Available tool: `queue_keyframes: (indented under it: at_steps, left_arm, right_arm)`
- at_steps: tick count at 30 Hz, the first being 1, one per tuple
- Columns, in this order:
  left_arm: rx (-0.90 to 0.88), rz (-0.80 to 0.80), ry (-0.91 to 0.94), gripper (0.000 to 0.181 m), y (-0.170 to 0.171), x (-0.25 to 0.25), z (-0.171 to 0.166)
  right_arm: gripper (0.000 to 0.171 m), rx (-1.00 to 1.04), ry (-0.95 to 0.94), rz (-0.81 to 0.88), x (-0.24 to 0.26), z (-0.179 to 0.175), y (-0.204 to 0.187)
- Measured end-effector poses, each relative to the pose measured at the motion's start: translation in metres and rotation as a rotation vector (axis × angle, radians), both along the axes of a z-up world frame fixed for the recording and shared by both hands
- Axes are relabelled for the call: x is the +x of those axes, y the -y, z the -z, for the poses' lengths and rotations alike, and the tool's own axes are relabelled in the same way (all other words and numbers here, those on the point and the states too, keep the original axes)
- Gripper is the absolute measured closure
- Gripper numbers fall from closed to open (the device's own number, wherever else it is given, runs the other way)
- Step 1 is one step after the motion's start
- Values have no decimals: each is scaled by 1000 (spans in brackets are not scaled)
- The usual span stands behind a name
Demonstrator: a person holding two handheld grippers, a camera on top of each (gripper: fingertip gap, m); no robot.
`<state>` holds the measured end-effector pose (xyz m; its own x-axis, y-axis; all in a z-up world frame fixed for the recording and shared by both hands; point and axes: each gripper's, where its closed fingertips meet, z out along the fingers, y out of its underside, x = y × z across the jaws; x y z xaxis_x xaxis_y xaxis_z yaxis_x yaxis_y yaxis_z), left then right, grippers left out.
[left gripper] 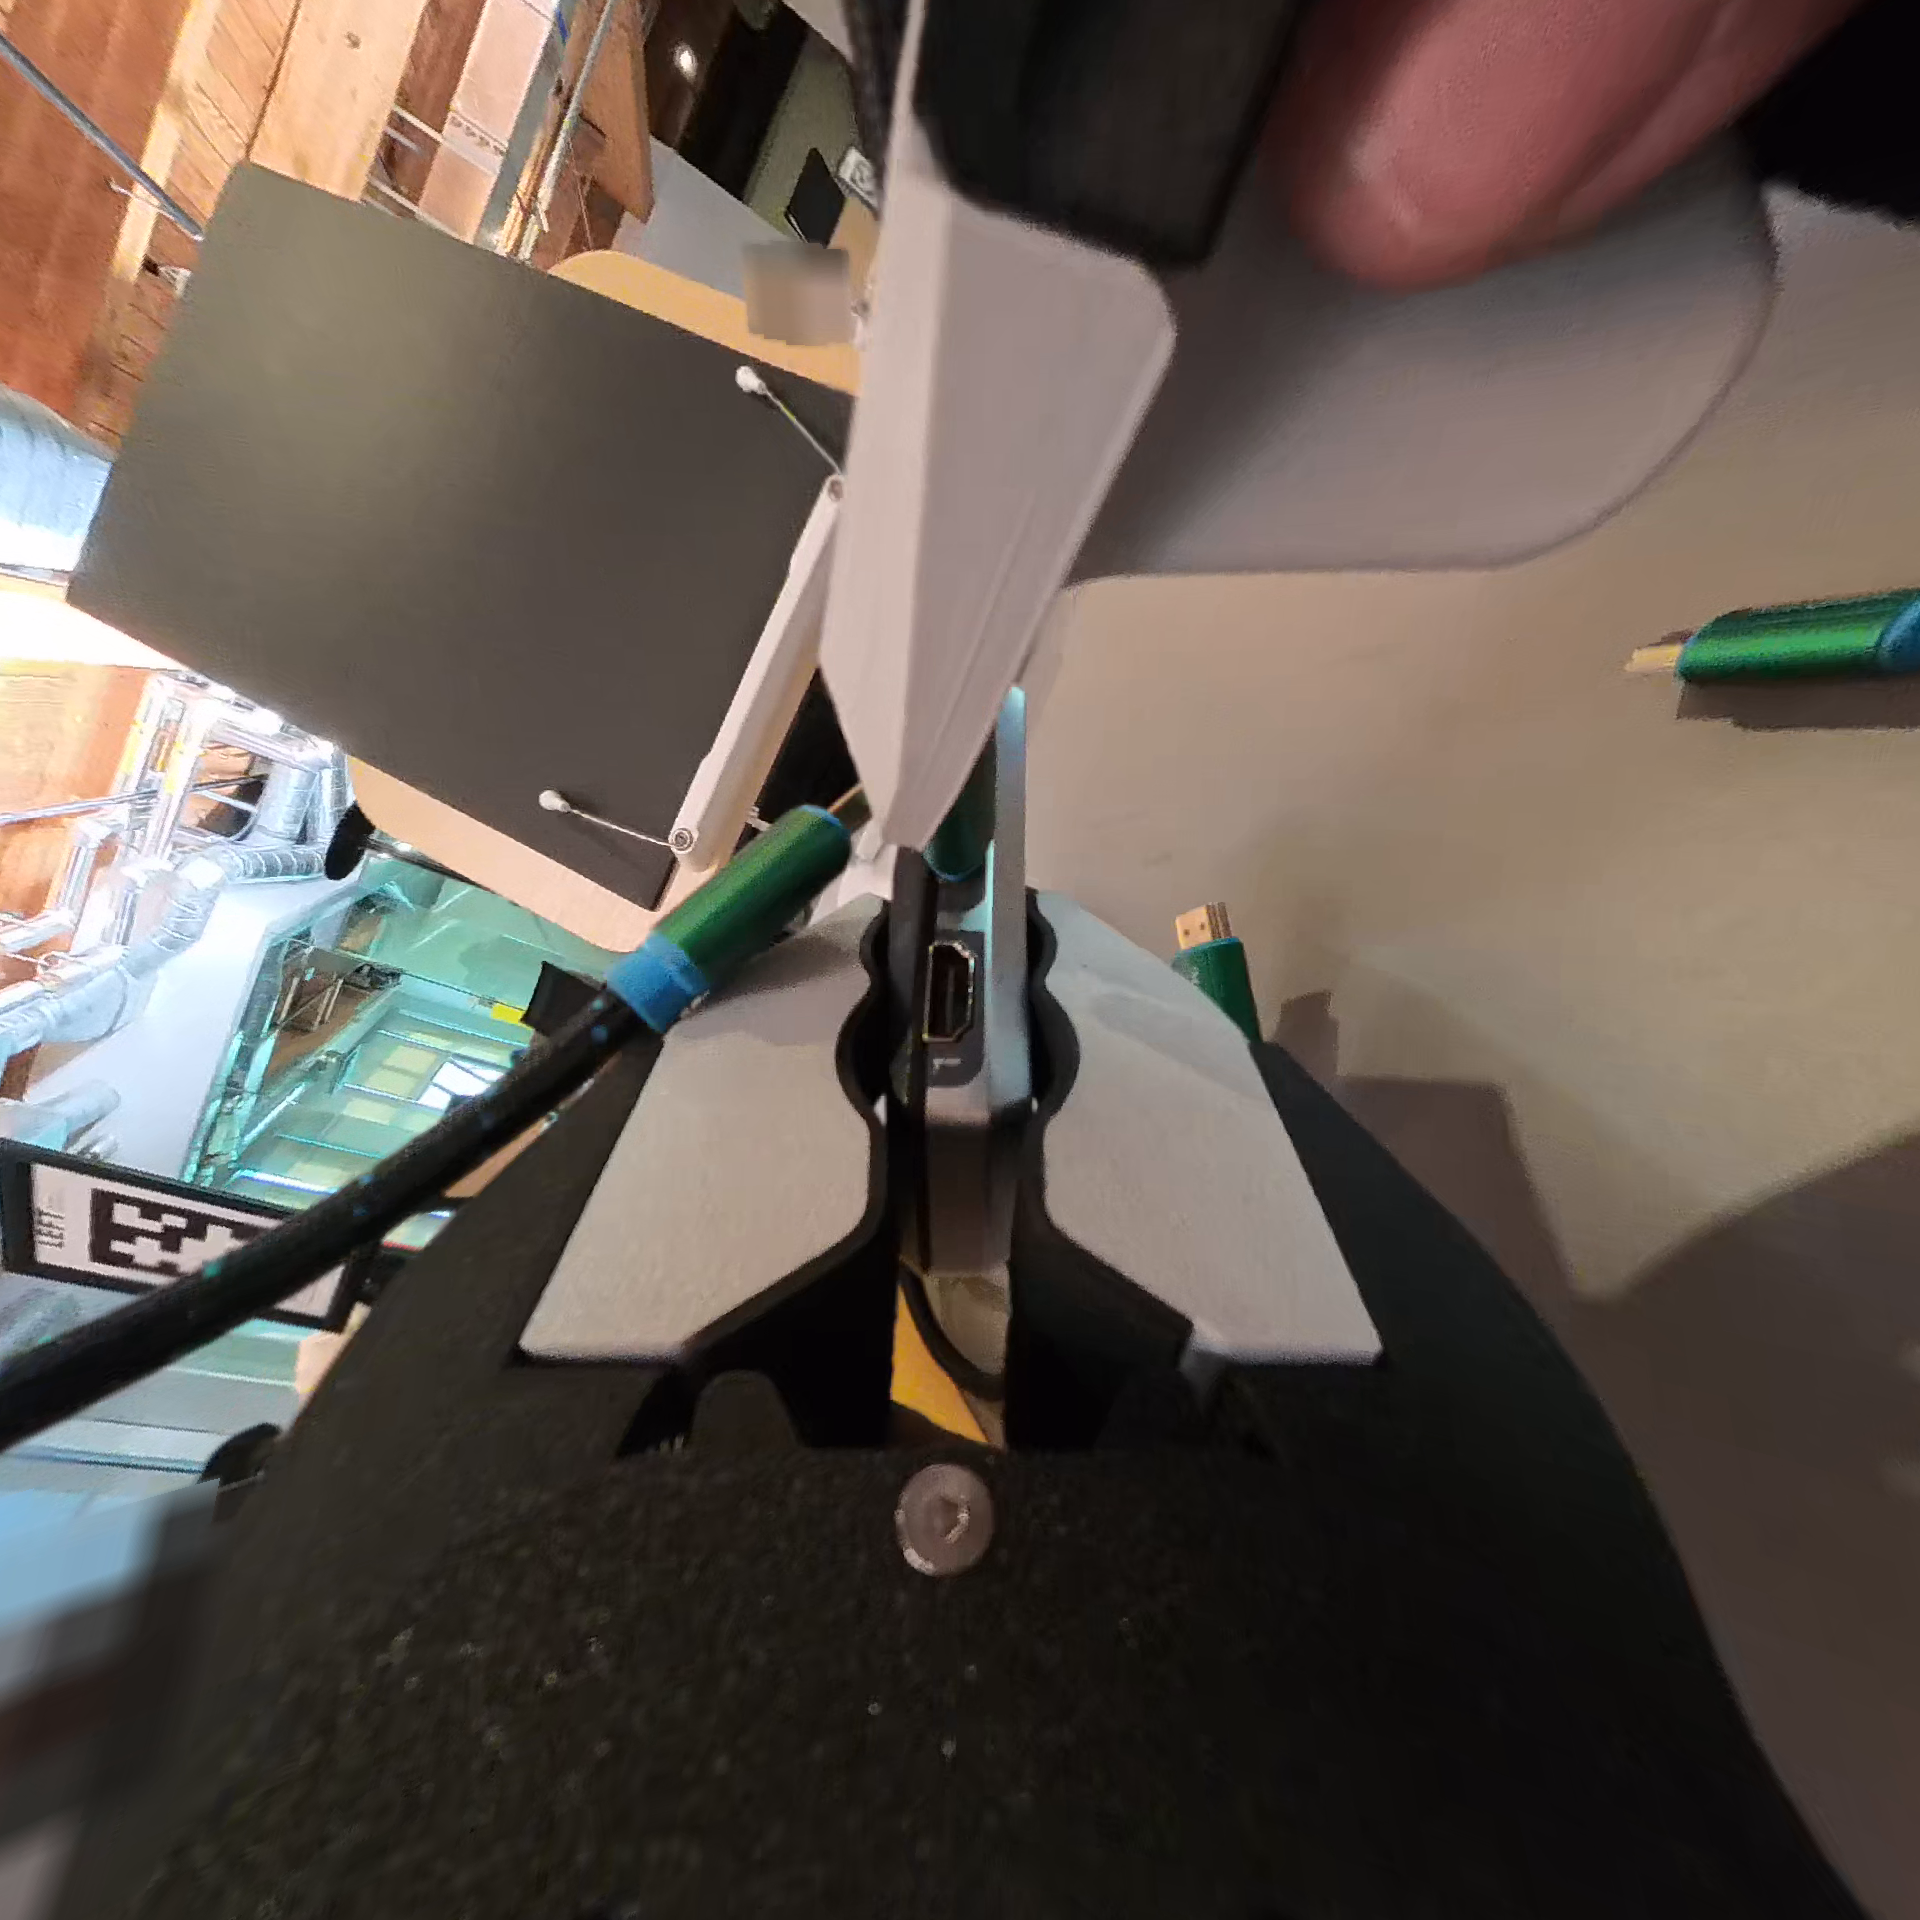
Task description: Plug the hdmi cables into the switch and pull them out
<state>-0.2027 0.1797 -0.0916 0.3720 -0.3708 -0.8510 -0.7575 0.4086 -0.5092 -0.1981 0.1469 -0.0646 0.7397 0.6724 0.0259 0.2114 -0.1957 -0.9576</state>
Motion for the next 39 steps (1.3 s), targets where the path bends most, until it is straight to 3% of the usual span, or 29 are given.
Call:
queue_keyframes:
  at_steps: [1, 6, 11, 15, 18, 24, 28, 29, 34, 39]
  left_arm:
    - [7, -2, -12, 162, -2, 0, 1]
    - [-88, 24, 105, 159, -6, 5, 1]
    - [-146, -4, 271, 160, -14, -10, -12]
    - [-186, 5, 366, 160, -16, -23, -20]
    - [-183, 2, 357, 160, -16, -26, -18]
    - [-171, 16, 323, 160, -11, -22, -18]
    - [-184, 15, 332, 160, -11, -22, -19]
    - [-187, 15, 338, 160, -12, -23, -19]
    - [-186, 16, 342, 160, -12, -24, -20]
    - [-192, 11, 356, 160, -13, -28, -22]
  right_arm:
    - [151, 9, 21, 12, 1, 2, -1]
    - [151, -44, -17, 0, 3, -1, -7]
    - [130, -164, -35, -27, 34, -12, 6]
    - [129, -360, -46, 73, 65, 34, 37]
    - [127, -456, 90, 147, 72, 84, 63]
    - [130, -431, 328, 275, 75, 114, 66]
    - [145, -484, 288, 285, 71, 126, 65]
    - [155, -475, 282, 291, 71, 126, 63]
    - [166, -472, 265, 341, 100, 114, 45]
    - [166, -219, 245, 511, 162, 13, -2]
